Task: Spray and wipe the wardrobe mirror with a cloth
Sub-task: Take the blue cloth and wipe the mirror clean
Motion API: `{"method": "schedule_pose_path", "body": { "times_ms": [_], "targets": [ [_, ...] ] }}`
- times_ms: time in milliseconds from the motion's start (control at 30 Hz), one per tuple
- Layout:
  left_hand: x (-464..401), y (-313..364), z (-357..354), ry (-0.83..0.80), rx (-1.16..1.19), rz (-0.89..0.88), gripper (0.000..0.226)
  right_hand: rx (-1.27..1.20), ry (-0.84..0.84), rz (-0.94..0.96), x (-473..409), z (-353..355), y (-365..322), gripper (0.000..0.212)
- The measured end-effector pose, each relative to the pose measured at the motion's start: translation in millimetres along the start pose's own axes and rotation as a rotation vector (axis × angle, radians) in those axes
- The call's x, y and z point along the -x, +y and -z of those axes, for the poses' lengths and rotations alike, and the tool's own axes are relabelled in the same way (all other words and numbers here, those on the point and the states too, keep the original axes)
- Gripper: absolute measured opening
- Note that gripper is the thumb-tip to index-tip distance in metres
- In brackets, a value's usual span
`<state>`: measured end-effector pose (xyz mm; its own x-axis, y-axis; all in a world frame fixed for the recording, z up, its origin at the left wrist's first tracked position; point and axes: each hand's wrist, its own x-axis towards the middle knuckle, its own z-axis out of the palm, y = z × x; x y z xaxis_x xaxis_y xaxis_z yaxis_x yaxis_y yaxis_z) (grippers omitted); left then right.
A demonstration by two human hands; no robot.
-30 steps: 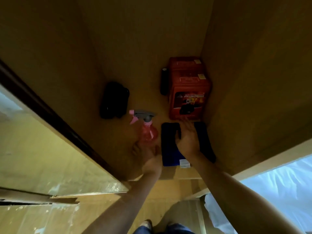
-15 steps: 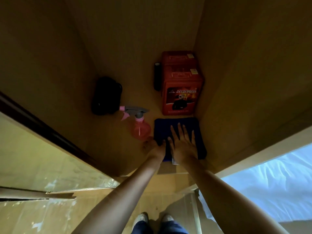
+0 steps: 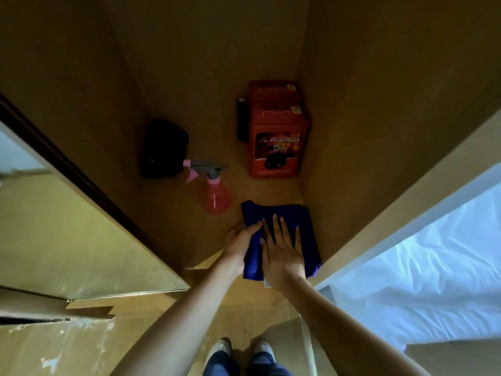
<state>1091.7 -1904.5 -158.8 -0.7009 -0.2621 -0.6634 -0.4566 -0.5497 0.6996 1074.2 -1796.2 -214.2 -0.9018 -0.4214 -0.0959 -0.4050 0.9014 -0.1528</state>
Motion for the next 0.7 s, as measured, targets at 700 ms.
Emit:
{"method": "schedule_pose_path", "body": {
  "times_ms": [700],
  "targets": [
    [132,-8,67,-0.195,-0.011,-0.073,0.042,-1.684,-0.012,-0.118,102,33,-104,0.057]
  ]
}}
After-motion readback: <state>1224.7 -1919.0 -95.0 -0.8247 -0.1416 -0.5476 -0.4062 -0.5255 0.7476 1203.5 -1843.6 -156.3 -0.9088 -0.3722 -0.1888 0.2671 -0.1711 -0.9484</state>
